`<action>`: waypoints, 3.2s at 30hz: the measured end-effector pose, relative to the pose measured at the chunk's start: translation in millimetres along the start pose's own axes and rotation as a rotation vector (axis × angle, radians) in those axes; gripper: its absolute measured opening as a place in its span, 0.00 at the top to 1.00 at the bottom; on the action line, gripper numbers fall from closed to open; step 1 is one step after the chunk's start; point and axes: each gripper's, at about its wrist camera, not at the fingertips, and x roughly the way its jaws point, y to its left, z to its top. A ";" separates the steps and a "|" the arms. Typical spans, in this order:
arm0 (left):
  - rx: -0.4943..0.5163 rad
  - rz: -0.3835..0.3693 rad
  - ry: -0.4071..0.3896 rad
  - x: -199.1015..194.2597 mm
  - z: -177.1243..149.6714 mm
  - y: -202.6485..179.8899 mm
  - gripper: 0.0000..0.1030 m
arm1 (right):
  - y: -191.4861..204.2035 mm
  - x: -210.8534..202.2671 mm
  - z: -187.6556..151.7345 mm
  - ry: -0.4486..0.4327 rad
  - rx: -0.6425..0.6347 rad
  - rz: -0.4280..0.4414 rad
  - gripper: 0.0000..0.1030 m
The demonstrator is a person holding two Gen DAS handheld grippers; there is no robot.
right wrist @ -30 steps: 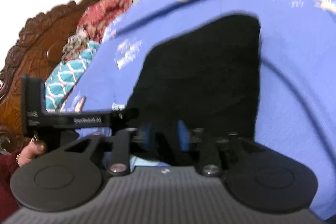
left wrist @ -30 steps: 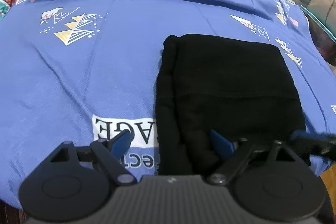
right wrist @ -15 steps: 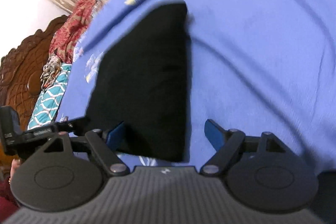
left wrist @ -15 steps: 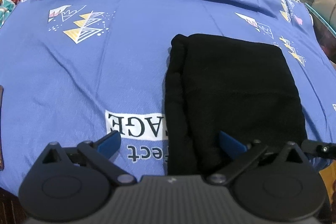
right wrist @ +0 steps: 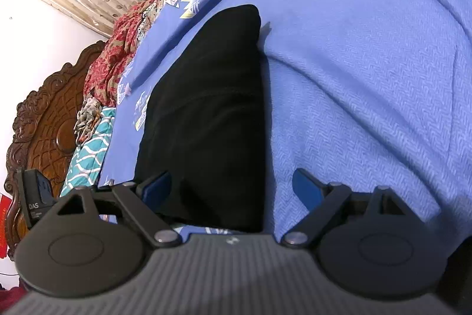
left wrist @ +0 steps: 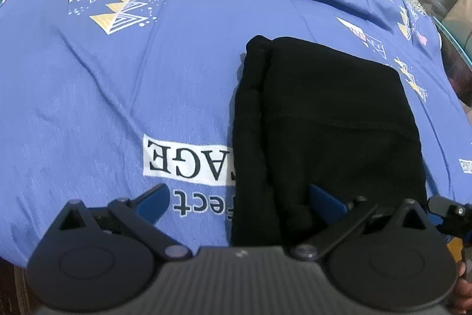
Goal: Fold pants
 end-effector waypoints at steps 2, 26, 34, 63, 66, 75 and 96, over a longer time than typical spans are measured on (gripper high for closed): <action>-0.007 -0.008 0.001 -0.1 0.2 1.7 0.00 | -0.2 -0.5 -0.1 0.000 0.000 -0.001 0.12; -0.099 -0.229 0.072 25.8 27.8 12.8 0.00 | 0.6 -1.7 2.2 -0.004 -0.017 -0.013 0.10; -0.121 -0.292 0.095 40.6 21.7 9.9 0.02 | 22.9 13.7 8.4 -0.015 -0.136 -0.047 0.10; -0.035 0.057 -0.109 148.9 191.8 -37.2 0.24 | 31.0 185.1 190.9 -0.020 -0.267 -0.264 0.30; -0.008 0.082 -0.110 139.9 189.0 -46.0 0.24 | 22.9 165.0 182.4 -0.065 -0.194 -0.209 0.29; -0.027 0.088 -0.092 88.7 161.8 -51.5 0.26 | 30.9 94.5 137.4 -0.138 -0.198 -0.230 0.28; 0.130 0.290 -0.204 -23.1 24.2 -83.8 0.00 | 87.7 38.0 8.0 -0.093 -0.261 -0.227 0.17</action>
